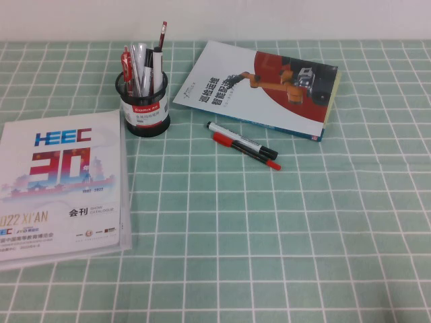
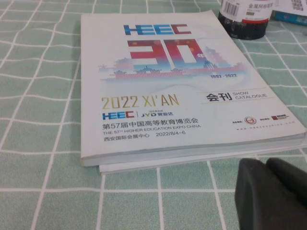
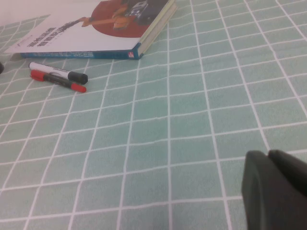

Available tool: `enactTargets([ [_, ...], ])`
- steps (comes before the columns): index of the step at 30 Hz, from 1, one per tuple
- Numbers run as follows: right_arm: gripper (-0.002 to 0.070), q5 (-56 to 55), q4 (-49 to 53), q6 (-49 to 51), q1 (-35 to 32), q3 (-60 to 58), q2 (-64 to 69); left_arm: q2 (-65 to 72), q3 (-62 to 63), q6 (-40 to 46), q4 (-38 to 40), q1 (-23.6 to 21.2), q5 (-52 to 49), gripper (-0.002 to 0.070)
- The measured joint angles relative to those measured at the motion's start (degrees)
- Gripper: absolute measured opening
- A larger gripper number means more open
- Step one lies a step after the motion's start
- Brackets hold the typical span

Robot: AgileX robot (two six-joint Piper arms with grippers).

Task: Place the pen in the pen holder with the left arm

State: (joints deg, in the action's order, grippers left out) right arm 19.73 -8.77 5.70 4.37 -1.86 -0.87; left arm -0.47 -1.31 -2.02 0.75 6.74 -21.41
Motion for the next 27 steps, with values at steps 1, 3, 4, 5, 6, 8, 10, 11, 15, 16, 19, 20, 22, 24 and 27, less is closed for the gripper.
enactTargets([
  [1,-0.0020,0.00,0.00,0.00,0.00,0.00,0.00,0.00,0.00,0.00,0.00,0.00,0.00,-0.0001],
  [3,-0.0020,0.00,0.00,0.00,0.00,0.00,0.00,0.00,0.00,0.00,0.00,0.00,0.00,-0.0001],
  [4,-0.0020,0.00,0.00,0.00,0.00,0.00,0.00,0.00,0.00,0.00,0.00,0.00,0.00,-0.0001],
  [5,-0.0020,0.00,0.00,0.00,0.00,0.00,0.00,0.00,0.00,0.00,0.00,0.00,0.00,-0.0001],
  [6,-0.0020,0.00,0.00,0.00,0.00,0.00,0.00,0.00,0.00,0.00,0.00,0.00,0.00,-0.0001],
  [8,-0.0020,0.00,0.00,0.00,0.00,0.00,0.00,0.00,0.00,0.00,0.21,0.00,0.21,-0.0001],
  [10,-0.0020,0.00,0.00,0.00,0.00,0.00,0.00,0.00,0.00,-0.33,2.36,0.00,1.32,-0.0001],
  [11,-0.0020,0.00,0.00,0.00,0.00,0.00,0.00,0.00,-0.11,-0.71,4.00,0.00,1.98,-0.0001],
  [15,-0.0020,0.00,0.00,0.00,0.00,0.00,0.00,0.00,-0.23,-2.77,11.76,0.00,6.27,-0.0001],
  [16,-0.0020,0.00,0.00,0.00,0.00,0.00,0.00,0.00,-0.23,-2.89,13.47,0.00,7.27,-0.0001],
  [19,-0.0020,0.00,0.00,0.00,0.00,0.00,0.00,0.00,-0.23,-3.29,16.34,0.00,9.51,-0.0001],
  [20,-0.0020,0.00,0.00,0.00,0.00,0.00,0.00,0.00,-0.23,-3.41,16.77,0.00,10.15,-0.0001],
  [22,-0.0020,0.00,0.00,0.00,0.00,0.00,0.00,0.00,-0.23,-3.54,17.15,0.00,11.30,-0.0001],
  [24,-0.0020,0.00,0.00,0.00,0.00,0.00,0.00,0.00,-0.23,-3.89,17.35,0.00,12.38,-0.0001],
  [27,-0.0020,0.00,0.00,0.00,0.00,0.00,0.00,0.00,-0.23,-4.32,17.58,0.00,13.58,-0.0001],
])
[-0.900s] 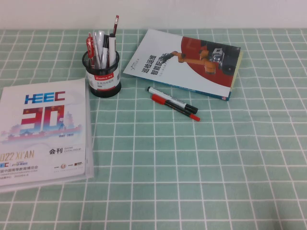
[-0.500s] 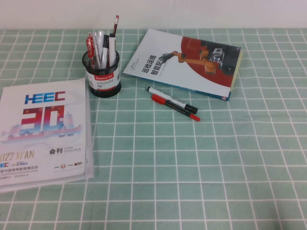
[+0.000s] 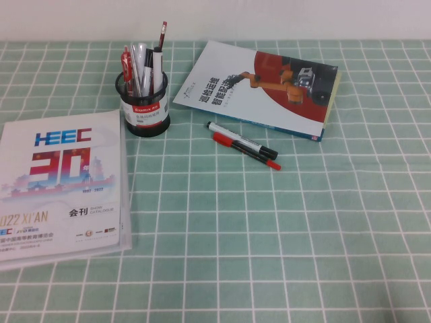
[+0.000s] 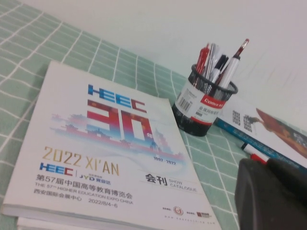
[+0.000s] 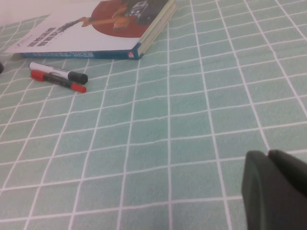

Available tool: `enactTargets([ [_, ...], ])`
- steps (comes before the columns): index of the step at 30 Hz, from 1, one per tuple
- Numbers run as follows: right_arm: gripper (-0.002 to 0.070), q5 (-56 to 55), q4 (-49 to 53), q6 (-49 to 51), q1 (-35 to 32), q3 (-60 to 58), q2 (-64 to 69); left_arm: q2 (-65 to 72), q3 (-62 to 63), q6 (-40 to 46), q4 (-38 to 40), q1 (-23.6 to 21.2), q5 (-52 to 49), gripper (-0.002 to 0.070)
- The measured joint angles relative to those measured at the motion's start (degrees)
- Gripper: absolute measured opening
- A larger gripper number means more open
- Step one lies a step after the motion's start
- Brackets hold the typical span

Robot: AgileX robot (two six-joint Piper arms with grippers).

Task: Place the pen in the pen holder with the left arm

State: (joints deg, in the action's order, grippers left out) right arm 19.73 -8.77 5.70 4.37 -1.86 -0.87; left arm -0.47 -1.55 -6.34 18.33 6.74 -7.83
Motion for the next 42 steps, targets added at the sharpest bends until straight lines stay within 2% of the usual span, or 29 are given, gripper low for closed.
enactTargets([
  [13,-0.0020,0.00,0.00,0.00,0.00,0.00,0.00,2.60,1.28,-0.84,1.82,0.00,-0.40,-0.0001],
  [22,-0.0020,0.00,0.00,0.00,0.00,0.00,0.00,22.58,21.26,1.81,1.86,0.00,-13.28,-0.0001],
  [28,-0.0020,0.00,0.00,0.00,0.00,0.00,0.00,39.35,37.44,13.75,2.35,0.00,-25.54,-0.0001],
  [37,-0.0020,0.00,0.00,0.00,0.00,0.00,0.00,65.28,57.31,37.26,13.43,0.00,-36.52,-0.0001],
  [42,-0.0020,0.00,0.00,0.00,0.00,0.00,0.00,79.53,69.98,47.96,15.45,4.43,-41.70,-0.0001],
])
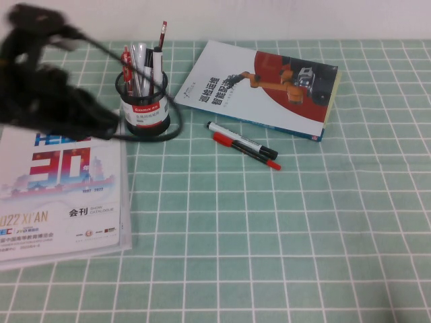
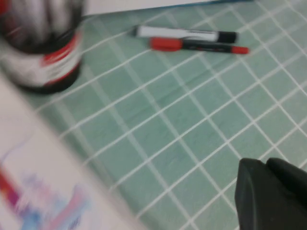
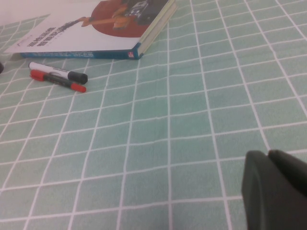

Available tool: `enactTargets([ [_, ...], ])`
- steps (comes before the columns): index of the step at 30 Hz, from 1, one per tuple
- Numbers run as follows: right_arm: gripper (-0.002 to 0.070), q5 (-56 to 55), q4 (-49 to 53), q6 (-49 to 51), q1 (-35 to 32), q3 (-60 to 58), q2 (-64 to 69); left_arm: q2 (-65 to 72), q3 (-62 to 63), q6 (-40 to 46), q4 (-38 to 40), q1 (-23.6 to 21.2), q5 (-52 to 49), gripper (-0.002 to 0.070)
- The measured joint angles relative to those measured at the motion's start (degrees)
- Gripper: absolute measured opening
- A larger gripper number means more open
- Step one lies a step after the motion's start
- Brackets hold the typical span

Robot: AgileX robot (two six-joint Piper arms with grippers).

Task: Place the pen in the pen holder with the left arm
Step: Pick up the pen on the table

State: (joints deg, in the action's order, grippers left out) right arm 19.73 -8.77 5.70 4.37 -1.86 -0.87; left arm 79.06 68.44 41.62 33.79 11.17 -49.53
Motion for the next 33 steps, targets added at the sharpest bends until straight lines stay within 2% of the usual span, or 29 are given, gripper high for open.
enactTargets([
  [5,-0.0020,0.00,0.00,0.00,0.00,0.00,0.00,14.08,15.73,5.39,-1.10,5.74,-8.13,-0.0001],
  [11,-0.0020,0.00,0.00,0.00,0.00,0.00,0.00,29.46,33.25,6.83,-5.69,11.50,-16.62,-0.0001],
  [17,-0.0020,0.00,0.00,0.00,0.00,0.00,0.00,40.45,47.02,10.67,-10.61,15.45,-20.33,-0.0001],
  [26,-0.0020,0.00,0.00,0.00,0.00,0.00,0.00,49.11,55.04,29.02,-13.19,18.29,-20.72,-0.0001],
  [33,-0.0020,0.00,0.00,0.00,0.00,0.00,0.00,51.14,55.83,35.28,-15.86,20.34,-20.85,-0.0001],
])
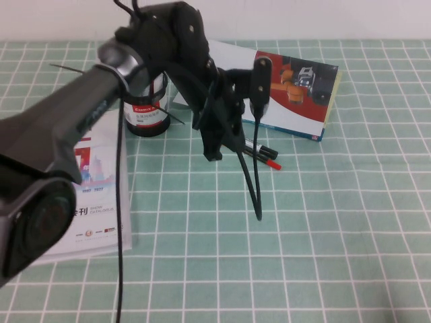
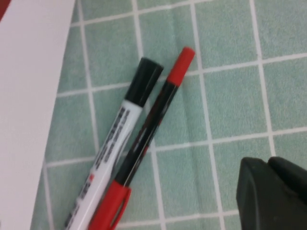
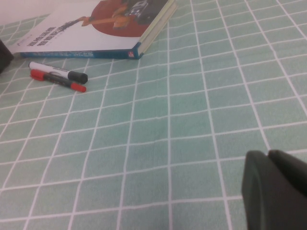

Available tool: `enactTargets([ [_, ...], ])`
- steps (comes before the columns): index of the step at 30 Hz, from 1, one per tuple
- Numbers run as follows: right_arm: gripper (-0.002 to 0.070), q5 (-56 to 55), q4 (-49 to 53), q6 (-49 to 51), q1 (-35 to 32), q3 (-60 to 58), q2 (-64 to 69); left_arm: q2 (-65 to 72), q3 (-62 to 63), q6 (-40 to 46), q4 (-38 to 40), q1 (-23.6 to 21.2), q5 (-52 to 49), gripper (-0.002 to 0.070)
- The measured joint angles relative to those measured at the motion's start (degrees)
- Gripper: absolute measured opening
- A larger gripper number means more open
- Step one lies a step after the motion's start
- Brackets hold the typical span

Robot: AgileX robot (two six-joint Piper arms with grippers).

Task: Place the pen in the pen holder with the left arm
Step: Pick up the pen on the table

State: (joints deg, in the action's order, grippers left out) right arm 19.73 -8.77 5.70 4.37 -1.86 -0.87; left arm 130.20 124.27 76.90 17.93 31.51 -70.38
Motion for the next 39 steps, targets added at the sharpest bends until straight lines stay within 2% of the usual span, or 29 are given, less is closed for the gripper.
enactTargets([
  [6,-0.0020,0.00,0.00,0.00,0.00,0.00,0.00,2.04,0.14,0.90,0.00,0.88,1.64,-0.0001],
  [16,-0.0020,0.00,0.00,0.00,0.00,0.00,0.00,4.76,0.28,1.03,-1.37,0.88,10.86,-0.0001],
  [24,-0.0020,0.00,0.00,0.00,0.00,0.00,0.00,4.89,0.33,0.13,0.47,0.77,11.79,0.0002],
  [27,-0.0020,0.00,0.00,0.00,0.00,0.00,0.00,4.89,0.33,-2.21,0.37,0.67,11.59,0.0057],
  [33,-0.0020,0.00,0.00,0.00,0.00,0.00,0.00,4.89,0.33,-4.23,0.37,0.46,10.96,0.0302],
  [36,-0.0020,0.00,0.00,0.00,0.00,0.00,0.00,4.89,0.33,-4.45,0.37,0.36,10.28,0.0347],
  [39,-0.0020,0.00,0.00,0.00,0.00,0.00,0.00,4.89,0.33,-4.45,0.37,0.36,10.14,0.0356],
])
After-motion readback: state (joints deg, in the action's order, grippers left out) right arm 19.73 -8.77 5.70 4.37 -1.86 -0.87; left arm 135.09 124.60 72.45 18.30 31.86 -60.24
